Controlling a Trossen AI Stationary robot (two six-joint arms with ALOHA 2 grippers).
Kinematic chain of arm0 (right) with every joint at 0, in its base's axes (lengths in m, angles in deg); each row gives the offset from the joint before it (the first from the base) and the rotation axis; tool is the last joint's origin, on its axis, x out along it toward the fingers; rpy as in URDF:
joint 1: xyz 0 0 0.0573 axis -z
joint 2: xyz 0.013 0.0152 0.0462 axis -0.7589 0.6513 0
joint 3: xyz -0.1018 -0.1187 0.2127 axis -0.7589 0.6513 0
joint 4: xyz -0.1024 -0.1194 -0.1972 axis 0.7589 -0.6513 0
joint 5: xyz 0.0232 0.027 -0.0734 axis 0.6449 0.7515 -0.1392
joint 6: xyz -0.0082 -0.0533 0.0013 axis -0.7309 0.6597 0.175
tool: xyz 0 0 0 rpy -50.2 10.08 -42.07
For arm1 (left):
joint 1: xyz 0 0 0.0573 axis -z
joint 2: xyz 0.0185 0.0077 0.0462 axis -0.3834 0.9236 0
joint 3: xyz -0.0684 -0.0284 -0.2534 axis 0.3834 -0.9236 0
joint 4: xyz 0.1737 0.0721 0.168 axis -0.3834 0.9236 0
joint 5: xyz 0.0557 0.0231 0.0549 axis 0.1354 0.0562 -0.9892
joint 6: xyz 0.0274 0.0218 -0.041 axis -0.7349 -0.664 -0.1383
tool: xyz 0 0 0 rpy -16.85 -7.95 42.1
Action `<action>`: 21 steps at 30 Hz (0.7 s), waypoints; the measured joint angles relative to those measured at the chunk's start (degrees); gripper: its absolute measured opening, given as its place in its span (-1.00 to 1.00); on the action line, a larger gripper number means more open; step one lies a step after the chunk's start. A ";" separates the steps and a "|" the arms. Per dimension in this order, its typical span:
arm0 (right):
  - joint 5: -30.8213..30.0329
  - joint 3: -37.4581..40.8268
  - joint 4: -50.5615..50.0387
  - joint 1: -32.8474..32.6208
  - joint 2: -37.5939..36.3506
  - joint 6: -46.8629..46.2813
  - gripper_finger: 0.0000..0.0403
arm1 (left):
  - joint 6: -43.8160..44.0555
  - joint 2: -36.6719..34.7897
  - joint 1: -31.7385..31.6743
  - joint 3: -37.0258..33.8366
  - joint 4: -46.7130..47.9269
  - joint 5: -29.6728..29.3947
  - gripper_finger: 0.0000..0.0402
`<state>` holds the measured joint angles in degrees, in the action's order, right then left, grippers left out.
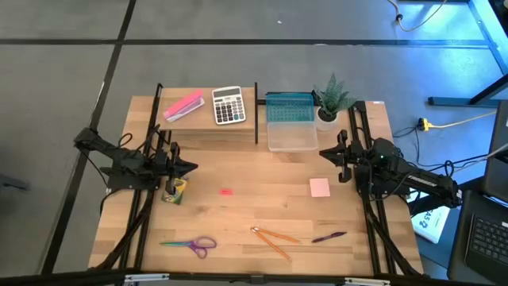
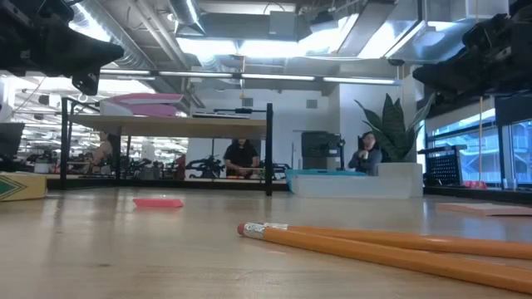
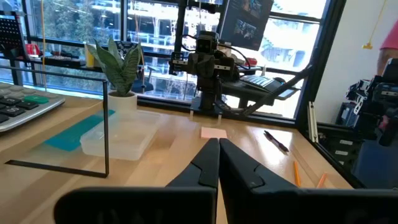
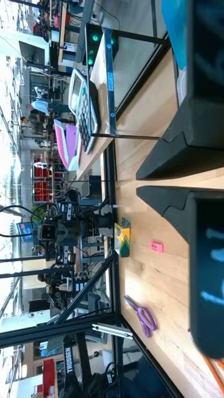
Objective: Pack school essentials
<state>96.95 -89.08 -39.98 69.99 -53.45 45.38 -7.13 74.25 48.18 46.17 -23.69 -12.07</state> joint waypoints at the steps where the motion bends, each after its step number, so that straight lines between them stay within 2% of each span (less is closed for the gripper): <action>1: 0.00 0.00 0.00 0.00 0.02 0.00 -0.85 | 0.00 -0.01 0.01 0.00 0.00 0.00 -1.00; 11: 0.19 0.00 0.13 0.00 0.00 -1.44 -0.85 | 0.00 -0.01 0.00 0.00 -0.01 0.00 -1.00; 16: 4.03 0.00 0.11 0.00 0.00 -1.67 -0.85 | 0.01 0.00 0.00 0.00 0.00 0.00 -1.00; 21: 4.10 0.01 0.07 -0.03 0.01 -3.23 -0.85 | 0.00 -0.01 0.00 0.00 -0.01 -0.01 -1.00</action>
<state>101.05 -89.07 -39.92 69.96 -53.44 42.15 -7.13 74.24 48.18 46.17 -23.69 -12.08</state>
